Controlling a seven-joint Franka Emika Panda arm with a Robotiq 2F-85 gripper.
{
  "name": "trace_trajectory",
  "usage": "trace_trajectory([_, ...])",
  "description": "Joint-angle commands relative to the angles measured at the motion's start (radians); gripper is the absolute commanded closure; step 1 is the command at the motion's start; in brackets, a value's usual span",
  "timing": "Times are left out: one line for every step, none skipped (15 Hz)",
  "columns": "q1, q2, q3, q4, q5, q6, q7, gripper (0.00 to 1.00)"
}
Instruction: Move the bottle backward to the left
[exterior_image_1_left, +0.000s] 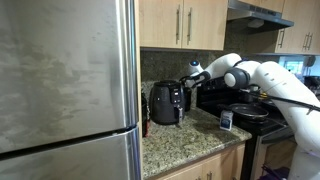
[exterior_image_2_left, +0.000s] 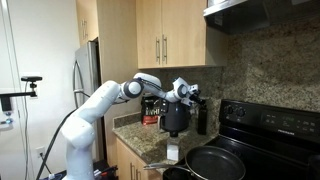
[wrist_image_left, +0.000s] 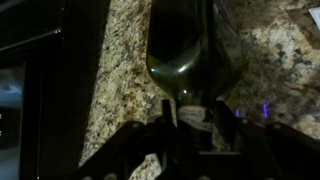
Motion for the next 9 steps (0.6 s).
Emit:
trace_trajectory([0.002, 0.019, -0.034, 0.006, -0.009, 0.054, 0.009, 0.83])
trace_trajectory([0.004, 0.018, -0.042, -0.001, -0.010, 0.069, 0.013, 0.88])
trace_trajectory([0.003, 0.014, -0.043, -0.015, -0.006, 0.084, 0.008, 0.88])
trace_trajectory([0.002, 0.010, -0.046, -0.028, -0.002, 0.099, 0.008, 0.88])
trace_trajectory([0.004, 0.008, -0.054, -0.038, -0.002, 0.109, 0.010, 0.88])
trace_trajectory([0.003, -0.005, -0.054, -0.059, 0.002, 0.111, 0.001, 0.88])
trace_trajectory([-0.002, -0.031, -0.041, -0.089, 0.011, 0.107, -0.019, 0.88])
trace_trajectory([-0.010, -0.065, -0.022, -0.124, 0.021, 0.102, -0.043, 0.88])
trace_trajectory([-0.017, -0.094, -0.003, -0.152, 0.033, 0.093, -0.061, 0.88])
